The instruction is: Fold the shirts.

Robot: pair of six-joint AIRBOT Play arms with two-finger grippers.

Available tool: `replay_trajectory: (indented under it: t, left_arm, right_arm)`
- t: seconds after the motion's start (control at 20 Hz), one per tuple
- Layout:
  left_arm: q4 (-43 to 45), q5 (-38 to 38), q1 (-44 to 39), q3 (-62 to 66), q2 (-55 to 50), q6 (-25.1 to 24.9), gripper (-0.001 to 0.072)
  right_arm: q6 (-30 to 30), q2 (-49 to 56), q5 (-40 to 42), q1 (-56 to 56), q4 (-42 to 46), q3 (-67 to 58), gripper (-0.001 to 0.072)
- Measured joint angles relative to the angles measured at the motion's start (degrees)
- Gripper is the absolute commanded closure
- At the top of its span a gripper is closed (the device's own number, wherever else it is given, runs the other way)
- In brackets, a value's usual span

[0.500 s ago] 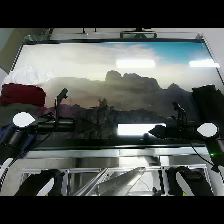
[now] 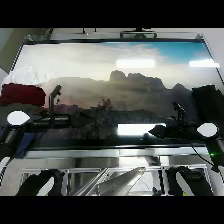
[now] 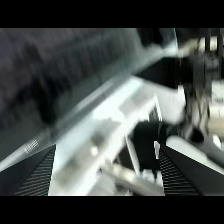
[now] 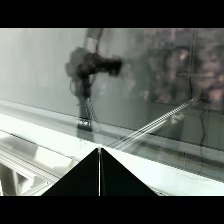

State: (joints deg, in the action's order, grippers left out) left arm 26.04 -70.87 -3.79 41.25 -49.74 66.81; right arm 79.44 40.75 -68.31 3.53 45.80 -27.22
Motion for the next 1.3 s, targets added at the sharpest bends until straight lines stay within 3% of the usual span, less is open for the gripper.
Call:
replay_trajectory:
  t: [0.3,0.55,0.85,1.0,1.15,1.2,1.3]
  left_arm:
    - [12.6,4.2,22.8,12.5,-1.9,0.2,-0.0013]
    - [20.8,11.8,36.9,29.8,-16.7,-4.9,-0.0013]
    - [26.5,17.1,36.2,59.1,-50.2,-7.3,-0.0013]
    - [36.8,17.9,32.7,71.4,-64.3,-3.4,-0.0013]
    - [49.5,22.4,29.0,74.0,-71.8,-0.2,-0.0002]
    - [53.2,24.6,28.0,73.5,-72.9,0.8,0.0043]
    - [58.9,28.3,26.5,72.8,-74.3,3.1,0.0351]
  right_arm:
    - [0.0,0.0,0.0,0.0,0.0,0.0,0.0695]
    - [0.0,0.0,0.0,0.0,0.0,0.0,0.0695]
    - [0.0,0.0,-0.1,0.0,0.0,0.0,0.0695]
    - [0.0,0.0,0.0,0.0,0.0,0.0,0.0695]
    - [0.0,0.0,0.5,0.0,0.0,0.0,0.0695]
    - [0.0,0.0,0.6,0.0,0.0,0.0,0.0695]
    - [0.0,0.0,0.8,0.0,0.0,0.0,0.0695]
